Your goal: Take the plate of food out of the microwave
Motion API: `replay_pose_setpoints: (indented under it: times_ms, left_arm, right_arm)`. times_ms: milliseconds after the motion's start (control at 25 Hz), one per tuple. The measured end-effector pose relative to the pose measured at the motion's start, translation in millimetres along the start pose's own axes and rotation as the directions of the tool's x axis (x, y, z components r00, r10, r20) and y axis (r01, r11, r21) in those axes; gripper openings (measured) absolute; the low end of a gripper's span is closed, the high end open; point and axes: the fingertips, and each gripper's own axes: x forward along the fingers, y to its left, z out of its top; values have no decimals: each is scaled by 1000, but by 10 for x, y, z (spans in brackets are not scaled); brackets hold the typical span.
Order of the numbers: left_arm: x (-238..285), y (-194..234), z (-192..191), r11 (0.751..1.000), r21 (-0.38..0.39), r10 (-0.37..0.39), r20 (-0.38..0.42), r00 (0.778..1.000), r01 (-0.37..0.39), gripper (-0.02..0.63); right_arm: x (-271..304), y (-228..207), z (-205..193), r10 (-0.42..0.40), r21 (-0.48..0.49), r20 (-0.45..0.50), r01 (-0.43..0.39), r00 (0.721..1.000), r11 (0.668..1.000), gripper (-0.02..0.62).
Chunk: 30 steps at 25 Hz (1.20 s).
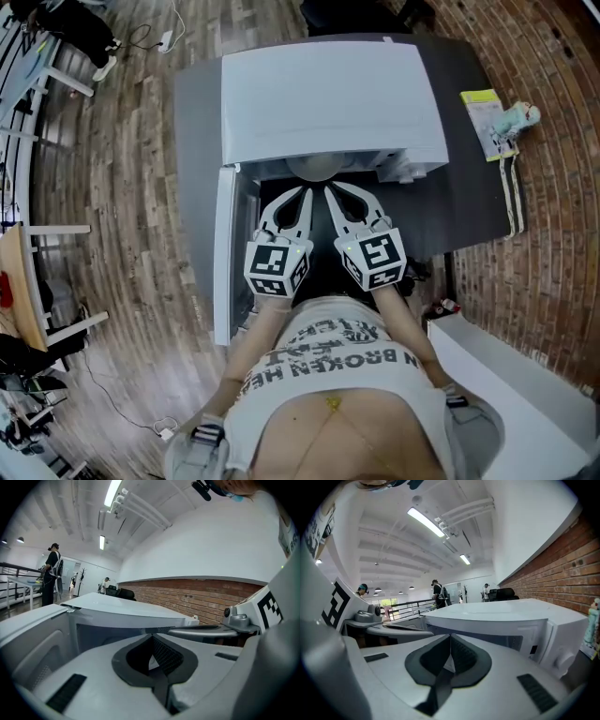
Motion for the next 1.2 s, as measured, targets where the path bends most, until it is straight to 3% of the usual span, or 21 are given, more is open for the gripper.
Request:
replay_pose_setpoints:
  times_ms: [400,720,1200]
  left_arm:
    - [184,49,1,996,-36,80,-5,997,-80,8]
    - [362,163,-132,992,-78,94,-49,994,-98,8]
    - [610,541,-555,981,-125,127,-158,979,-148,8]
  right_arm:
    - [148,-177,-16,75,15,-30,-75,997,997,9]
    - [270,-383,-204,43,34,-75,-40,996,999,9]
    - [631,-658,-737,9,31,-215,-2,977,1000,9]
